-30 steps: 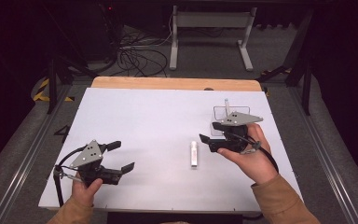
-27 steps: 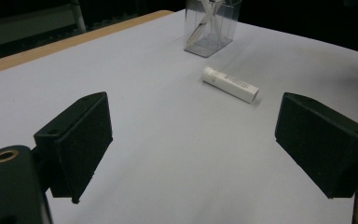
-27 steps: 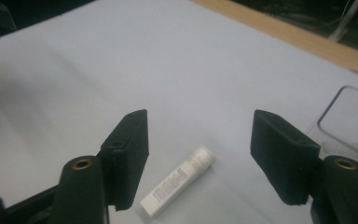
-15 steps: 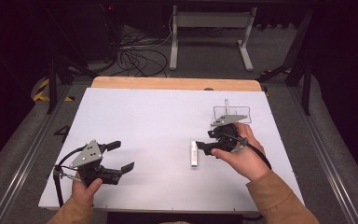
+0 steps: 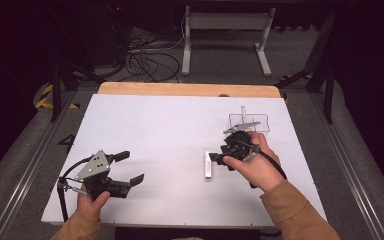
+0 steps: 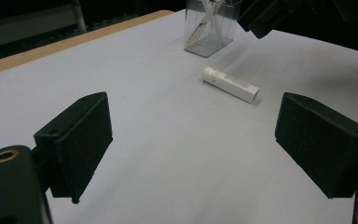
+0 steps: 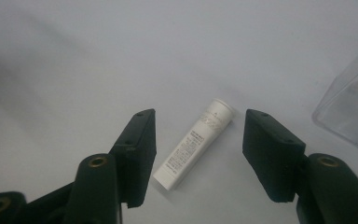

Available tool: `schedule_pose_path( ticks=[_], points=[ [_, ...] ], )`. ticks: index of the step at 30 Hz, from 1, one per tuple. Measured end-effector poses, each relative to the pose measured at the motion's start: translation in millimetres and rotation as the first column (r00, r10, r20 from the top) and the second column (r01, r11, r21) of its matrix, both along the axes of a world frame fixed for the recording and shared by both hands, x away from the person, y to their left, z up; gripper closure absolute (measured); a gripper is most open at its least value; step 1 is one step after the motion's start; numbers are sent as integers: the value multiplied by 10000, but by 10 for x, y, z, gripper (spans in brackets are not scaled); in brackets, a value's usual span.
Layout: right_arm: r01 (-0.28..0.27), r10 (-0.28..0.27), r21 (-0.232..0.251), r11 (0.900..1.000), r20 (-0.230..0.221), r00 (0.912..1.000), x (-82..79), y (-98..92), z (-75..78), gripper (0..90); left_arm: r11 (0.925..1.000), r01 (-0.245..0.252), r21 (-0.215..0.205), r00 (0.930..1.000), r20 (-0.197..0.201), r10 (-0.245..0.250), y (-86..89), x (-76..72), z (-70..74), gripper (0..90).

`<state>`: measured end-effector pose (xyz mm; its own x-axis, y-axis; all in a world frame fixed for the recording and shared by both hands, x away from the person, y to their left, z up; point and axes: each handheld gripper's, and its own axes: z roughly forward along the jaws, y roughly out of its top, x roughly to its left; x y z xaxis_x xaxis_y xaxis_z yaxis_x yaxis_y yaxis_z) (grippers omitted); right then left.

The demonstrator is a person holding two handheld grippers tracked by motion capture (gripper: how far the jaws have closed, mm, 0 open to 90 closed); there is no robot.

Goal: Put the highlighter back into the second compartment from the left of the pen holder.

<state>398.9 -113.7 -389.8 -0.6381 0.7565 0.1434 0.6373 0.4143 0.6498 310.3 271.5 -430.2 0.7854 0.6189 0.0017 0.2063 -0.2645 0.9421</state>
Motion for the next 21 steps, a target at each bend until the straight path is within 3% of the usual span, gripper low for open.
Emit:
schedule_pose_path(
  ticks=[10,21],
  points=[
    [939,-945,-106,9955,-1279,9873,149,56,-134,453,10000,4,27,10000,-8,-4,1,-4,-4,119],
    [1169,-1214,-355,9925,-1808,9760,263,161,-309,453,10000,-17,41,10000,9,17,3,-7,-2,119]
  ],
)
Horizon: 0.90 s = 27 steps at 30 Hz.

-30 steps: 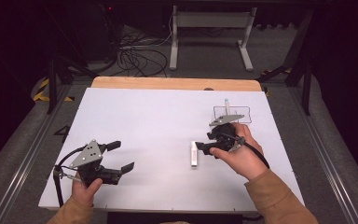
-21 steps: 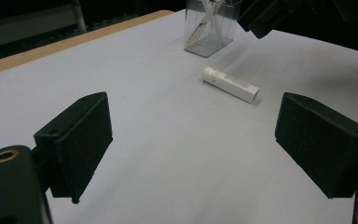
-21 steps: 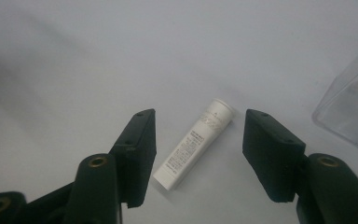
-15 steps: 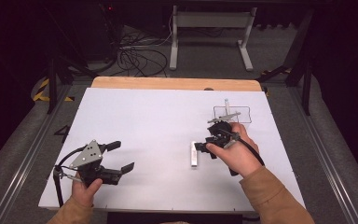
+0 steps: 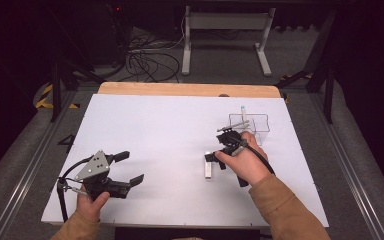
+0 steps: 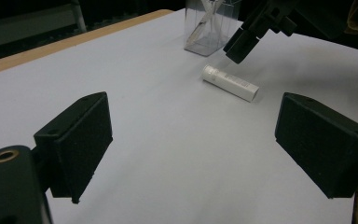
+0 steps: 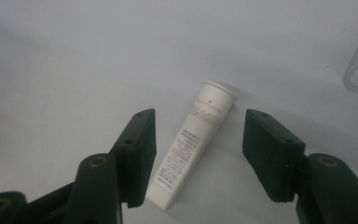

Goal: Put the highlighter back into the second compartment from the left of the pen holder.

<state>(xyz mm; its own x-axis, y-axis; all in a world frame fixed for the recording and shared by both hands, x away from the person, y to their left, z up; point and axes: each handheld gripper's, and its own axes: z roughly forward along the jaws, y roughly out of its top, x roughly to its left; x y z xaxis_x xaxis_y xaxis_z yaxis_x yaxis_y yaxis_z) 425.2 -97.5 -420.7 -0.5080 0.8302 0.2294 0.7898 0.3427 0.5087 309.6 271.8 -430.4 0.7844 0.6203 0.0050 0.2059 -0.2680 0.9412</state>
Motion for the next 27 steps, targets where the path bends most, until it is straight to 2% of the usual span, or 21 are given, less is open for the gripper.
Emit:
schedule_pose_path(
  ticks=[6,12,21,27],
  points=[
    [-39,37,-96,9999,-140,9999,57,39,-107,460,10000,-1,16,10000,7,1,-1,-1,0,119],
    [-46,34,-284,9996,-395,9992,85,85,-212,528,10000,9,4,10000,-41,-9,-6,-1,-4,119],
    [578,-605,-297,9979,-991,9932,101,157,-293,546,9999,66,104,10000,-7,-66,-14,3,-7,119],
    [1058,-1091,-350,9938,-1131,9876,104,178,-291,574,9999,91,112,10000,-17,-91,-19,6,-12,119]
  ],
)
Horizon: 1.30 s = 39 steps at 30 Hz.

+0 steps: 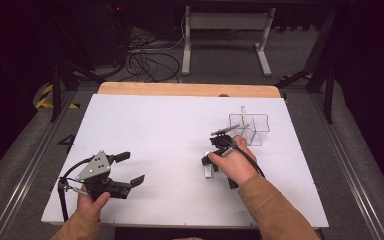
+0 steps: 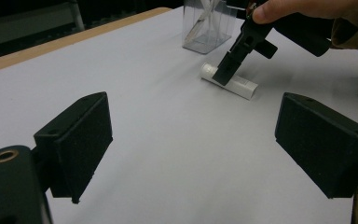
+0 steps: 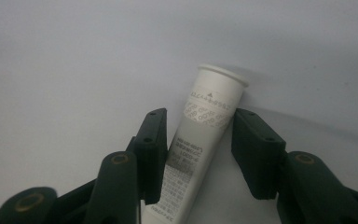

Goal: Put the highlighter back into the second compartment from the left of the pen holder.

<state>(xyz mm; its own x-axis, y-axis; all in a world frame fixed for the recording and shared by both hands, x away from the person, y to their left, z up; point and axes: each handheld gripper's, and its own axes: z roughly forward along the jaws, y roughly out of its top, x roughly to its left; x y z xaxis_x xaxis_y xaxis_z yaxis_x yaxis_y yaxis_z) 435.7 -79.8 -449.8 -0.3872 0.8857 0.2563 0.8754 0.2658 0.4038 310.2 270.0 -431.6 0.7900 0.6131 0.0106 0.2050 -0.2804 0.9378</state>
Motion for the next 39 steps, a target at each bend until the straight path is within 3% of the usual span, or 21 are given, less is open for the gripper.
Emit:
schedule_pose_path(
  ticks=[9,14,21,32,39],
  points=[
    [780,-780,-17,9970,-263,9966,13,13,2,604,10000,-16,-2,10000,-39,16,-10,-1,-5,119],
    [887,-889,-75,9960,-260,9957,10,17,3,629,10000,-33,38,10000,-15,33,-10,-2,-4,119],
    [1432,-1438,-184,9895,-379,9889,14,28,9,673,10000,-46,0,10000,-15,46,-12,-4,-5,119],
    [1345,-1347,-71,9909,-433,9899,4,7,23,677,10000,-53,11,10000,-1,53,-9,3,-6,119],
    [875,-877,139,9961,144,9960,-58,-29,92,679,10000,-64,0,10000,-10,64,-7,0,-8,119]
  ],
)
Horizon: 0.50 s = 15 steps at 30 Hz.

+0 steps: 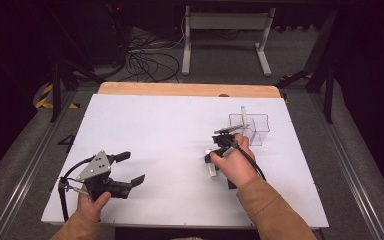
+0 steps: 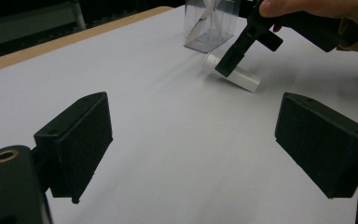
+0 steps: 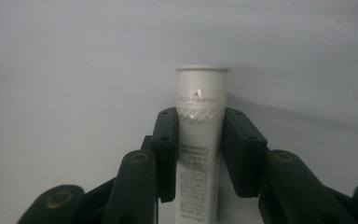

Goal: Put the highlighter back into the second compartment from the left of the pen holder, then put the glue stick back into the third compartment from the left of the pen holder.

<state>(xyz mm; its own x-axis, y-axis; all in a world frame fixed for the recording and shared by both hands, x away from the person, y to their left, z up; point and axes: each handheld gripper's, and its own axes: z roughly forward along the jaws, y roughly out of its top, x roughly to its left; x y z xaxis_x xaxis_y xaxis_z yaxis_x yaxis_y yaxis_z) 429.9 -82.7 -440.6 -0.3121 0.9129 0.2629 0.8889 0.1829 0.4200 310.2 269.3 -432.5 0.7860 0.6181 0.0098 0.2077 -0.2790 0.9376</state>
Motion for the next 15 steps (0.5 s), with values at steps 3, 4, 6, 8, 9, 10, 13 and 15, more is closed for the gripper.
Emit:
schedule_pose_path(
  ticks=[3,4,6,8,9,10,13,15],
  points=[
    [-139,139,-3,9999,87,9999,-20,-13,5,679,10000,-23,52,10000,88,23,0,-2,4,119],
    [-162,162,29,9999,86,9998,-26,-17,11,680,10000,-20,22,10000,77,19,0,-2,3,119],
    [-233,232,108,9997,132,9996,-34,-34,17,680,10000,-17,41,10000,60,17,0,-1,3,119],
    [-252,248,191,9995,199,9995,-43,-45,28,680,10000,-3,11,10000,56,3,-1,3,6,119],
    [-323,318,234,9992,208,9993,-48,-56,36,680,10000,0,22,10000,64,0,-4,3,5,119],
    [-328,322,249,9991,239,9992,-54,-63,41,681,10000,-11,29,10000,39,11,-7,0,2,119],
    [-467,459,274,9985,319,9984,-71,-85,57,681,10000,-10,-13,10000,-4,10,-2,0,-1,119],
    [-521,507,315,9981,424,9978,-79,-90,65,681,10000,-31,12,10000,65,31,2,4,5,119]
  ],
)
